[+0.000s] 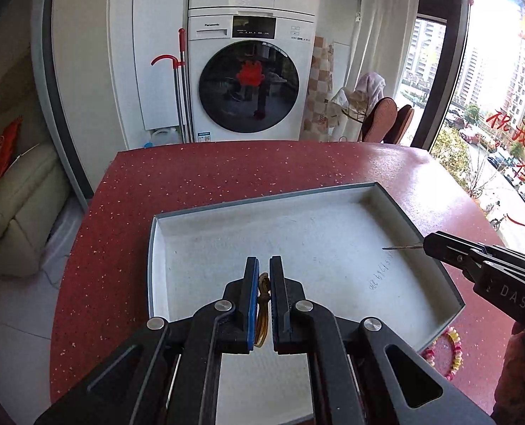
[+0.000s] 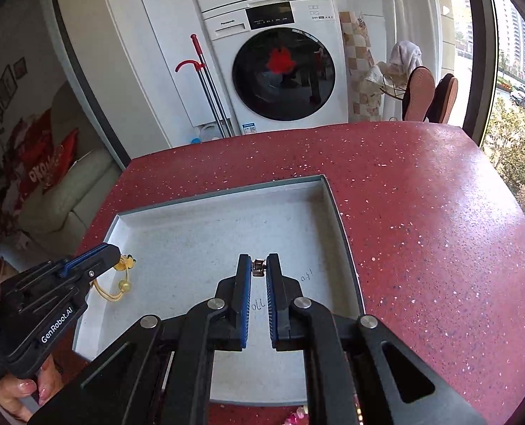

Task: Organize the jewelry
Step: 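Release the white clip in the tray with the right tool while the left releases the hair tie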

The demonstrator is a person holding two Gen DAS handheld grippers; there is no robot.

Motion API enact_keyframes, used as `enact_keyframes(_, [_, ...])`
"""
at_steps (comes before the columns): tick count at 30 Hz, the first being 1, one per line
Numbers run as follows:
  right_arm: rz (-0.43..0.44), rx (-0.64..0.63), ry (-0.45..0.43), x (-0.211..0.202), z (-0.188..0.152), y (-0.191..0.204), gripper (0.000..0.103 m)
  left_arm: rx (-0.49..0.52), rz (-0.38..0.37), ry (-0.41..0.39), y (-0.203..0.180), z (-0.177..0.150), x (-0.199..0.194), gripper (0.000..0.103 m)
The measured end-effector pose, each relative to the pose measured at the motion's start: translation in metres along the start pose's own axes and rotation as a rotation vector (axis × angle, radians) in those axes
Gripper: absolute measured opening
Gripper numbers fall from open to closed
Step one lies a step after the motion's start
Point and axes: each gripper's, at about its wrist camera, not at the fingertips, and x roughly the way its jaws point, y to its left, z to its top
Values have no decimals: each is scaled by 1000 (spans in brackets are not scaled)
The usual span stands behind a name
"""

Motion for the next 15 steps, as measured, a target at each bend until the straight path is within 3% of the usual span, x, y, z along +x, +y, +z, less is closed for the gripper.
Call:
enact_keyframes(11, [-16, 0, 105, 34, -23, -11, 9, 62, 75, 89, -9, -15, 47, 24])
enact_keyframes(15, [-13, -9, 154, 40, -33, -11, 10, 78, 84, 172, -12, -25, 61, 24])
